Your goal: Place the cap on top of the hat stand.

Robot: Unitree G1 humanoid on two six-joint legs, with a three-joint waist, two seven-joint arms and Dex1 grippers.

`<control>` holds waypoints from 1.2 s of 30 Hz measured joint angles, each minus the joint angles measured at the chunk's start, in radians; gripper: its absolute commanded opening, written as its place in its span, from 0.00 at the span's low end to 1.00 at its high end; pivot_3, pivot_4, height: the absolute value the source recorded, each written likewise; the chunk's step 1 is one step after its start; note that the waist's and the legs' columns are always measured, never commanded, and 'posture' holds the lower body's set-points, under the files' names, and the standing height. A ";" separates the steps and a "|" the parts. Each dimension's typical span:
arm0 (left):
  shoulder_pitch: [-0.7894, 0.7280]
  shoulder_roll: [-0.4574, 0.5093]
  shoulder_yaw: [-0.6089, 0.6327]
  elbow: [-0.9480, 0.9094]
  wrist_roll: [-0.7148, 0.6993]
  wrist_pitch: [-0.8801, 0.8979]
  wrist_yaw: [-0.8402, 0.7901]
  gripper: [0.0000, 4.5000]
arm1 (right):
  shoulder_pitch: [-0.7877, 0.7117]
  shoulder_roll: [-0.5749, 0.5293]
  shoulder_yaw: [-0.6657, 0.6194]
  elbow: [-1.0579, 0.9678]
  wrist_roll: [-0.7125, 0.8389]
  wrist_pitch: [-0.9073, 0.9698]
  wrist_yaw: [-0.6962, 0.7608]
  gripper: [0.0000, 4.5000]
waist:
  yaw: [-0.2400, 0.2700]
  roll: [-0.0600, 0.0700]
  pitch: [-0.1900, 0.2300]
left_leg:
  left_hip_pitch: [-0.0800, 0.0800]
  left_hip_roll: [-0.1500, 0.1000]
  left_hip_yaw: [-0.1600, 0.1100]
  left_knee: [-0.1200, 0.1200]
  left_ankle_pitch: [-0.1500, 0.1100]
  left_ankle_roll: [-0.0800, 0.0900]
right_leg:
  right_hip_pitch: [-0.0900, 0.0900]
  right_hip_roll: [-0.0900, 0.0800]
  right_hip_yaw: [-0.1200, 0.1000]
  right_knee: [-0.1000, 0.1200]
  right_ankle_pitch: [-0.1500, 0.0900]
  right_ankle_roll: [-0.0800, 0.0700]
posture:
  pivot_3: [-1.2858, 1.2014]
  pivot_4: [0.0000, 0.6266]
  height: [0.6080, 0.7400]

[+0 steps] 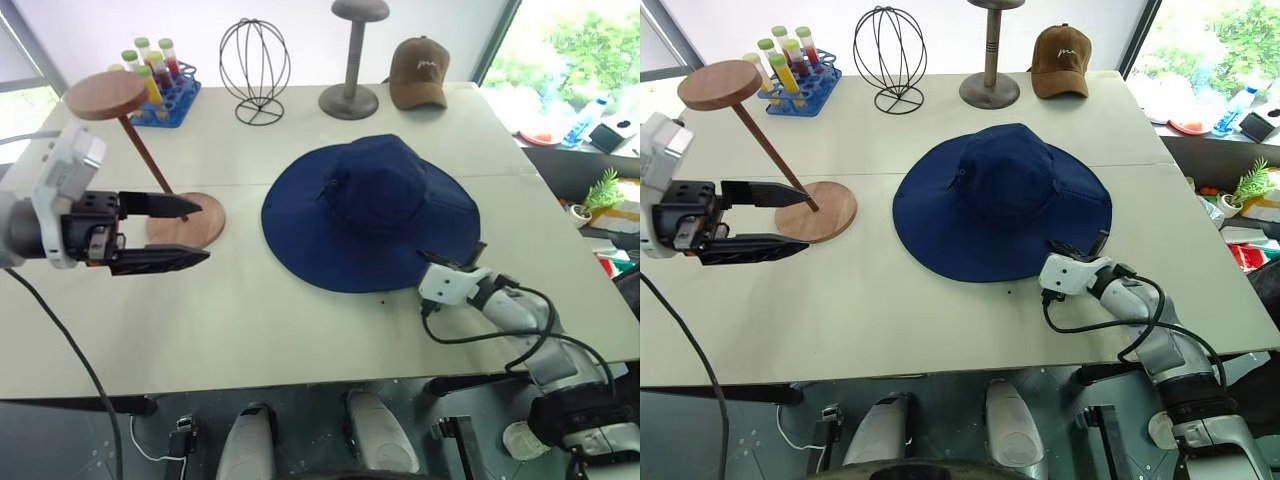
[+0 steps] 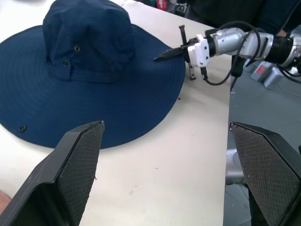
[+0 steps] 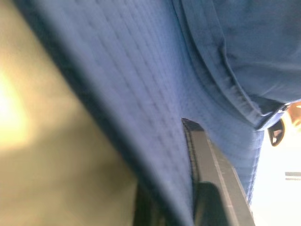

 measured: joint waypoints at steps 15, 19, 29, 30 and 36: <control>0.160 -0.022 0.294 -0.095 -0.091 0.099 0.141 1.00 | -0.182 -0.080 -0.145 -0.278 0.791 0.616 0.534 0.01 | -0.002 0.005 0.003 | 0.000 0.001 0.000 0.000 0.000 0.001 | -0.001 0.000 0.000 0.000 0.000 0.000 | 0.52 0.24 1.00; 0.235 -0.041 0.424 -0.150 -0.126 0.149 0.184 1.00 | -0.390 -0.086 -0.170 -0.226 0.877 0.730 0.578 0.01 | -0.001 0.005 0.003 | 0.000 0.001 0.000 -0.001 0.000 0.001 | -0.002 0.000 -0.001 0.000 0.000 0.000 | 0.52 0.24 1.00; 0.407 -0.111 0.769 -0.276 -0.272 0.277 0.326 1.00 | -1.027 0.059 -0.062 0.412 0.709 0.670 0.542 0.01 | -0.007 0.008 0.005 | -0.003 0.001 0.001 -0.004 0.000 0.000 | -0.007 0.000 -0.001 0.000 0.001 0.001 | 0.52 0.24 1.00; 0.426 -0.121 0.790 -0.287 -0.286 0.280 0.338 1.00 | -1.087 0.078 -0.055 0.487 0.682 0.637 0.529 0.01 | -0.008 0.008 0.005 | -0.003 0.001 0.001 -0.005 0.000 0.000 | -0.007 0.000 -0.001 0.000 0.001 0.001 | 0.52 0.24 1.00; 0.548 -0.178 0.909 -0.354 -0.366 0.277 0.409 1.00 | -1.369 0.179 -0.033 0.883 0.526 0.466 0.380 0.01 | -0.011 0.008 0.005 | -0.003 0.001 0.002 -0.008 0.000 0.000 | -0.008 -0.001 -0.001 -0.002 0.000 0.000 | 0.52 0.24 1.00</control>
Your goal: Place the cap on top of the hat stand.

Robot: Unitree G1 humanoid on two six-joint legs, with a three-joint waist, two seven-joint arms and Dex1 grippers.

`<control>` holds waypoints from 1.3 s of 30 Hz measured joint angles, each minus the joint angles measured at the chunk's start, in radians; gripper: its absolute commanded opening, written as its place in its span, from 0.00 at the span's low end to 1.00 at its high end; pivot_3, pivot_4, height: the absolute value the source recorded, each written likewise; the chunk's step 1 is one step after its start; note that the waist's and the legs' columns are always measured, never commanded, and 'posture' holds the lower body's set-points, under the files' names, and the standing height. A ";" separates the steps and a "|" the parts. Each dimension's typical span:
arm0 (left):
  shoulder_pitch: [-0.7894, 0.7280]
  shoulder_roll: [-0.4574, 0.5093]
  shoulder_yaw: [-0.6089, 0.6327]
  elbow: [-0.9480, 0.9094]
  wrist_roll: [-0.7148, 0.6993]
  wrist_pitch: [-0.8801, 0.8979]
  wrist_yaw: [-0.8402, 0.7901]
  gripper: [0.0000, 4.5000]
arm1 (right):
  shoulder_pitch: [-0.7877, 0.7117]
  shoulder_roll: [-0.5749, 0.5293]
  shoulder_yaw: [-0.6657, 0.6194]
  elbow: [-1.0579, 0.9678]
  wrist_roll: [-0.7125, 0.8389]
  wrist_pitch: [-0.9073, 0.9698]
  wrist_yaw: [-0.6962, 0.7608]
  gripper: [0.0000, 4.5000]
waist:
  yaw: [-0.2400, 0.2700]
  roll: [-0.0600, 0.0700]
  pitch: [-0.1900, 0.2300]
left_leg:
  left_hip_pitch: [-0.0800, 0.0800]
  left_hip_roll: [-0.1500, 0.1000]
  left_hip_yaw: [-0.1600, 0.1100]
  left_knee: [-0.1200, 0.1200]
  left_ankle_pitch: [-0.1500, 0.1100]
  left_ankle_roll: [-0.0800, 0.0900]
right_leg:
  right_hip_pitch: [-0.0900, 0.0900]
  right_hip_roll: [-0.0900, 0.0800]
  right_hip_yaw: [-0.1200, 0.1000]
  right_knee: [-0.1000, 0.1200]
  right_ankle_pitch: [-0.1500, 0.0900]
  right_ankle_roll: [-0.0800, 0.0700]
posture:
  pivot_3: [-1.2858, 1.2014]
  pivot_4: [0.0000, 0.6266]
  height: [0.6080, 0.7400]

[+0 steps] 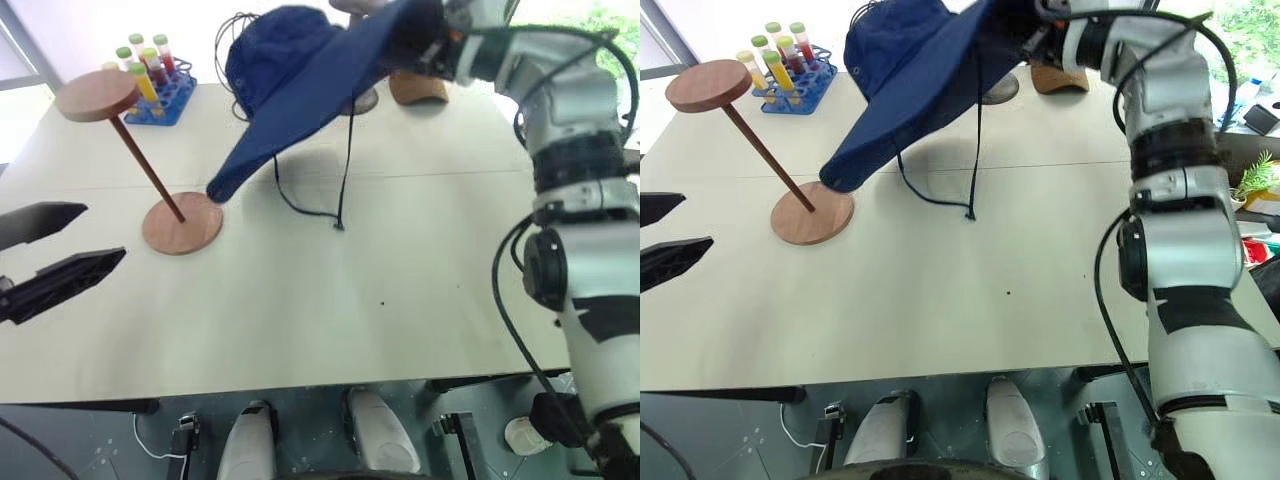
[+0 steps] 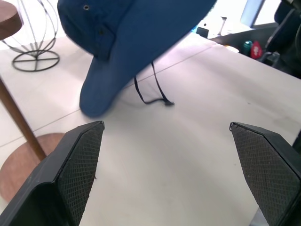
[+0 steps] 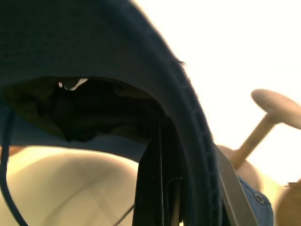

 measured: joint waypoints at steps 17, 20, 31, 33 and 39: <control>0.304 -0.138 0.215 -0.048 -0.210 -0.182 0.200 1.00 | -0.299 0.156 -0.184 0.281 0.004 -0.039 -0.187 0.01 | -0.027 0.002 0.001 | -0.002 0.000 0.000 -0.003 0.000 0.000 | -0.003 0.000 0.000 -0.001 0.000 -0.001 | 0.52 0.24 1.00; 0.350 -0.155 0.223 -0.064 -0.238 -0.226 0.219 1.00 | -0.334 0.195 -0.194 0.304 -0.003 -0.059 -0.238 0.01 | -0.025 0.002 0.001 | -0.002 0.000 0.000 -0.003 0.000 0.000 | -0.004 0.001 0.000 -0.001 -0.001 -0.001 | 0.52 0.24 1.00; 0.532 -0.260 0.286 -0.096 -0.314 -0.398 0.261 1.00 | -0.444 0.266 -0.297 0.352 0.008 -0.098 -0.352 0.01 | -0.023 0.001 0.001 | -0.015 0.000 0.000 -0.002 0.000 0.000 | -0.016 0.000 0.000 -0.001 0.000 -0.002 | 0.52 0.24 1.00; 0.560 -0.268 0.287 -0.099 -0.323 -0.429 0.264 1.00 | -0.469 0.278 -0.301 0.353 0.003 -0.115 -0.357 0.01 | -0.024 0.002 0.001 | -0.015 0.000 0.000 -0.002 0.000 0.000 | -0.017 0.001 0.000 -0.001 0.000 -0.003 | 0.52 0.24 1.00; 0.619 -0.273 0.290 -0.109 -0.338 -0.500 0.267 1.00 | -0.504 0.286 -0.343 0.354 0.006 -0.136 -0.410 0.01 | -0.023 0.001 0.001 | -0.015 0.000 0.001 0.000 0.000 0.000 | -0.016 0.000 0.000 -0.002 0.000 -0.003 | 0.52 0.24 1.00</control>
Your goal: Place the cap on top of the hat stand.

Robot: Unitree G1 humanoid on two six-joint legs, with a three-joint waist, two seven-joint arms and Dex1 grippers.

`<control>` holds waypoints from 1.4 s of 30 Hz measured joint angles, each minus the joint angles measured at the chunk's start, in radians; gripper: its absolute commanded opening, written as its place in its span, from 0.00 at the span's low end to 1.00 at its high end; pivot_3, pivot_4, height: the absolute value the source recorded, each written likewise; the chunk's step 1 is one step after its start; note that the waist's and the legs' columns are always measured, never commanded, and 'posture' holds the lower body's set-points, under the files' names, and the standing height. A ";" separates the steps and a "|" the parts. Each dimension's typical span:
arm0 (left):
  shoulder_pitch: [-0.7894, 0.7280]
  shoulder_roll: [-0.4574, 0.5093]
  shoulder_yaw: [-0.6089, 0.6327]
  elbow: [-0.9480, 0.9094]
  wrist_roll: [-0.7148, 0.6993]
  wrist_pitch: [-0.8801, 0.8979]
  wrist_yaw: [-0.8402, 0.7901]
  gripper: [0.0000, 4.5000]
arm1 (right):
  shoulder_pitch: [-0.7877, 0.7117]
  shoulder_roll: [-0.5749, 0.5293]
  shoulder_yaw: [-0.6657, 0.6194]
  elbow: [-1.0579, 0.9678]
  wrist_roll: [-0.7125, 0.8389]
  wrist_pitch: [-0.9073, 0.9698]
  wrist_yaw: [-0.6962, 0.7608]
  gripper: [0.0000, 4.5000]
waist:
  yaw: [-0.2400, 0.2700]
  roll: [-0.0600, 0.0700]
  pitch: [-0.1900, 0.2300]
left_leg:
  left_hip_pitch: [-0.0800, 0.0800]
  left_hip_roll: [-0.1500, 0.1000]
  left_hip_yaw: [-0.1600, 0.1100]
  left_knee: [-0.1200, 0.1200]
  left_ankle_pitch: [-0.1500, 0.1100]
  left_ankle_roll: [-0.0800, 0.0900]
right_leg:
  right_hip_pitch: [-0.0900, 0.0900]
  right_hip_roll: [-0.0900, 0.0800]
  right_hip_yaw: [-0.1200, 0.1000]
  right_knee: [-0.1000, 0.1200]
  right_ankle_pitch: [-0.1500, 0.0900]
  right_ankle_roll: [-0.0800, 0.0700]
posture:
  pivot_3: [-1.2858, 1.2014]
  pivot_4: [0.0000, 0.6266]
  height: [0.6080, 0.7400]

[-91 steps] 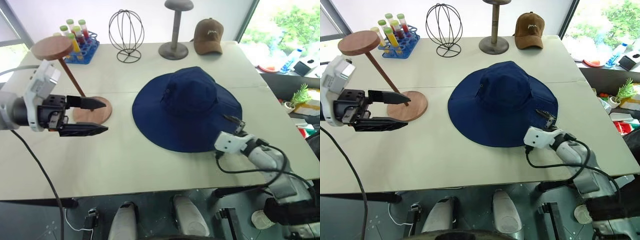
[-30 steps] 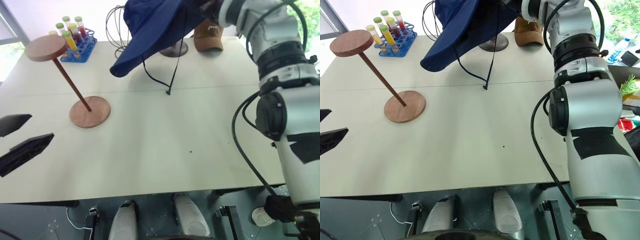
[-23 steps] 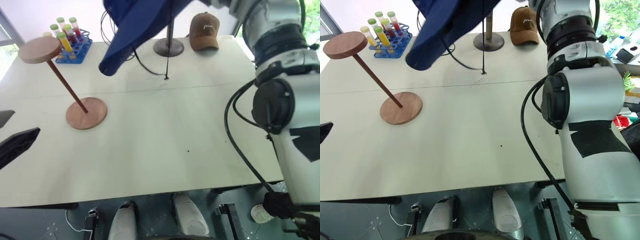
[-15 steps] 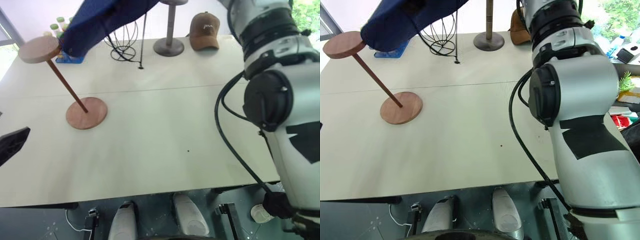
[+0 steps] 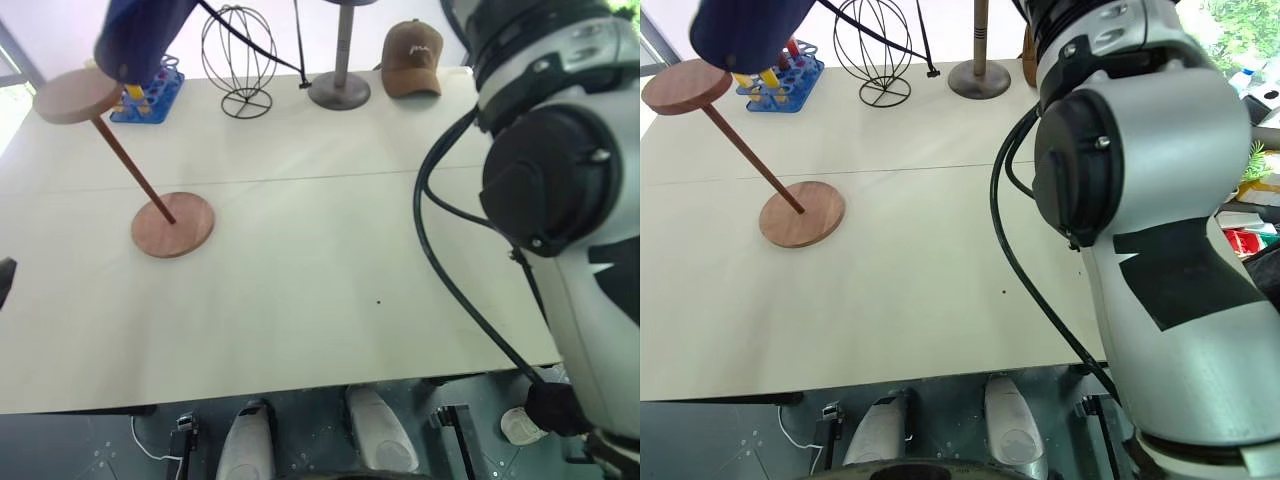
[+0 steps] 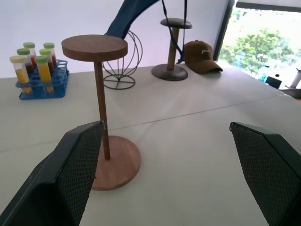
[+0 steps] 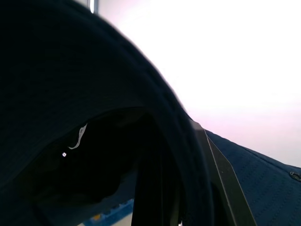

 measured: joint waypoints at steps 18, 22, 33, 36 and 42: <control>0.059 -0.010 0.000 0.023 -0.019 -0.116 0.035 1.00 | 0.014 0.213 -0.062 -0.025 0.088 0.010 0.210 0.01 | -0.004 0.000 0.000 | 0.001 0.001 0.000 0.000 0.000 0.000 | 0.000 0.002 0.000 0.002 0.001 -0.001 | 0.52 0.24 1.00; 0.058 0.015 0.000 0.035 -0.020 -0.119 0.042 1.00 | 0.064 0.288 -0.030 -0.042 0.083 -0.005 0.206 0.01 | 0.001 -0.001 -0.001 | 0.000 0.001 0.000 0.000 0.000 0.000 | 0.000 0.002 0.000 0.002 0.001 -0.001 | 0.52 0.24 1.00; 0.099 -0.018 0.105 0.086 -0.196 -0.131 0.055 1.00 | 0.413 0.335 0.119 -0.254 0.018 -0.155 0.216 0.01 | -0.001 -0.003 -0.002 | 0.001 0.002 0.000 0.000 0.000 0.000 | 0.000 0.002 0.000 0.003 0.001 -0.001 | 0.52 0.24 1.00; 0.110 -0.018 0.116 0.095 -0.210 -0.131 0.057 1.00 | 0.562 0.359 0.209 -0.378 -0.030 -0.207 0.228 0.01 | 0.000 -0.004 -0.002 | 0.001 0.002 -0.001 0.000 0.000 0.000 | -0.001 0.003 0.000 0.005 0.001 0.000 | 0.52 0.24 1.00; 0.116 0.008 0.115 0.115 -0.205 -0.130 0.056 1.00 | 0.780 0.400 0.361 -0.573 -0.105 -0.250 0.233 0.01 | 0.002 -0.004 -0.002 | 0.001 0.003 -0.001 0.000 0.000 0.000 | -0.001 0.004 0.000 0.006 0.001 0.000 | 0.52 0.24 1.00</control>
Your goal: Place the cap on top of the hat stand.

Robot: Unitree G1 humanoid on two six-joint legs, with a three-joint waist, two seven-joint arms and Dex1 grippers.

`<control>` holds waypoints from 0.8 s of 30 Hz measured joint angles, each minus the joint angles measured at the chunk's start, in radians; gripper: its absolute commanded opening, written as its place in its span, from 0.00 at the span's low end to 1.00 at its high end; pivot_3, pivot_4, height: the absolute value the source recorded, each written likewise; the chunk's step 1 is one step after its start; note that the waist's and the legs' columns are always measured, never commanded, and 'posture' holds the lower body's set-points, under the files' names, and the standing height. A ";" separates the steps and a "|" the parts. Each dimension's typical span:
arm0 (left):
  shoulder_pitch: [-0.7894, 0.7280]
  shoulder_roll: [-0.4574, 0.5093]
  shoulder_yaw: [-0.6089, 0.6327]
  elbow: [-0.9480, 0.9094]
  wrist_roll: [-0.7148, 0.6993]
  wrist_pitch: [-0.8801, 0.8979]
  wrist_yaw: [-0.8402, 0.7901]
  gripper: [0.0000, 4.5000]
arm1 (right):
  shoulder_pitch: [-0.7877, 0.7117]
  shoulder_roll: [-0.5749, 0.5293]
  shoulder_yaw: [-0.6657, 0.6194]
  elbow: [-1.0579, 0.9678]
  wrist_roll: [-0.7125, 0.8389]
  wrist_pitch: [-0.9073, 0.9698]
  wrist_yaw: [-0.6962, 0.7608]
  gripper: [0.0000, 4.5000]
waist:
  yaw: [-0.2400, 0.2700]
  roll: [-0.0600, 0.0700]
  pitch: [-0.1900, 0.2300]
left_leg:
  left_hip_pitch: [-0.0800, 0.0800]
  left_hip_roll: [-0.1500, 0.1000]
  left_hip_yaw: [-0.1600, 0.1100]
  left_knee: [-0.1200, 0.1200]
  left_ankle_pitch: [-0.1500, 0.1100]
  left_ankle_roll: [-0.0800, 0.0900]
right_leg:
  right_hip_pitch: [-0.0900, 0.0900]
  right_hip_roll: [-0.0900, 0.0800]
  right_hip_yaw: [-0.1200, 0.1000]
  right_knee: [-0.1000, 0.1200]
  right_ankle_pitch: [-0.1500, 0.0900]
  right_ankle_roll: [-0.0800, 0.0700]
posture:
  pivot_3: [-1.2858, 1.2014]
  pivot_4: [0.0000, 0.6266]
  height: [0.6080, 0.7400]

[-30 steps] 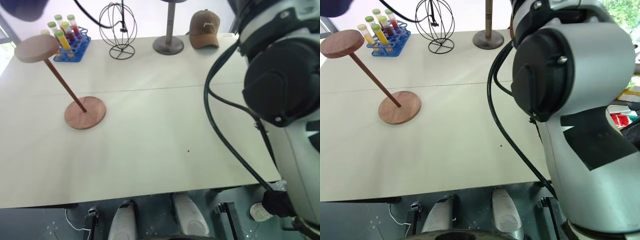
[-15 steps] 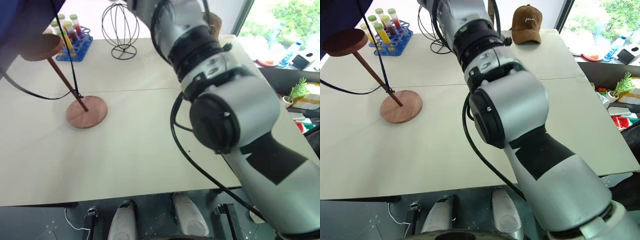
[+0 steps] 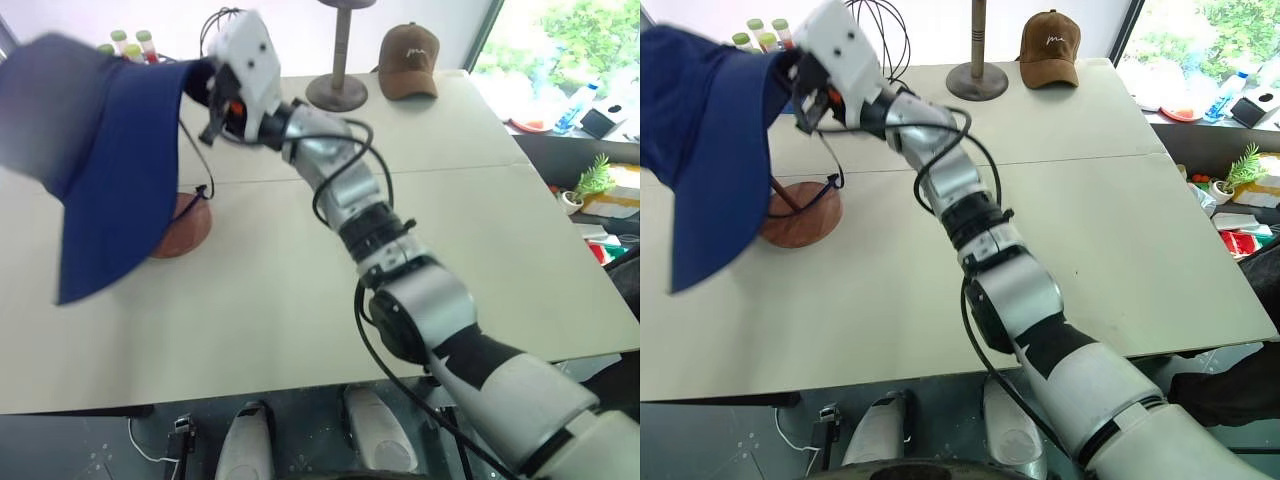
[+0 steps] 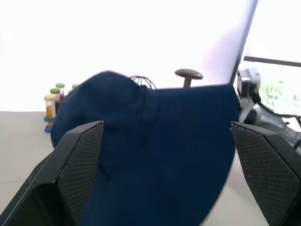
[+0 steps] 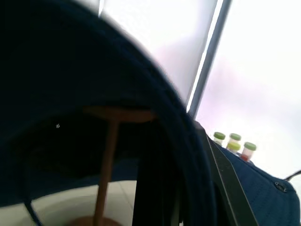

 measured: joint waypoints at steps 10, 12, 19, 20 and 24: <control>0.044 -0.020 -0.008 0.020 0.064 0.023 -0.047 1.00 | 0.222 -0.025 0.046 -0.173 -0.032 -0.032 -0.092 0.01 | 0.003 0.000 0.000 | 0.001 0.000 0.000 0.002 0.000 0.000 | 0.002 0.000 0.000 0.000 0.000 -0.001 | 0.52 0.24 1.00; 0.045 -0.011 -0.009 0.033 0.070 0.026 -0.053 1.00 | 0.278 -0.034 0.067 -0.192 -0.052 -0.071 -0.108 0.01 | 0.002 0.000 0.000 | 0.001 0.000 0.000 0.002 0.000 0.000 | 0.002 0.000 0.000 0.000 0.000 -0.001 | 0.52 0.24 1.00; 0.052 0.051 -0.009 0.072 0.087 0.056 -0.070 1.00 | 0.425 -0.094 0.213 -0.207 -0.273 -0.321 -0.265 0.01 | 0.002 -0.001 -0.001 | 0.001 0.000 0.000 0.003 0.000 0.000 | 0.002 0.000 0.000 0.000 0.000 -0.001 | 0.52 0.24 1.00; 0.052 0.056 -0.012 0.076 0.092 0.062 -0.071 1.00 | 0.433 -0.107 0.236 -0.194 -0.319 -0.357 -0.305 0.01 | 0.002 -0.001 -0.001 | 0.001 0.000 0.000 0.003 0.000 0.000 | 0.002 0.000 0.000 0.000 0.000 -0.001 | 0.52 0.24 1.00; 0.048 0.092 -0.015 0.093 0.104 0.086 -0.077 1.00 | 0.434 -0.149 0.307 -0.131 -0.507 -0.445 -0.501 0.01 | 0.002 -0.003 -0.002 | 0.001 0.000 -0.001 0.004 0.000 0.000 | 0.003 0.000 0.000 0.000 0.000 -0.002 | 0.52 0.24 1.00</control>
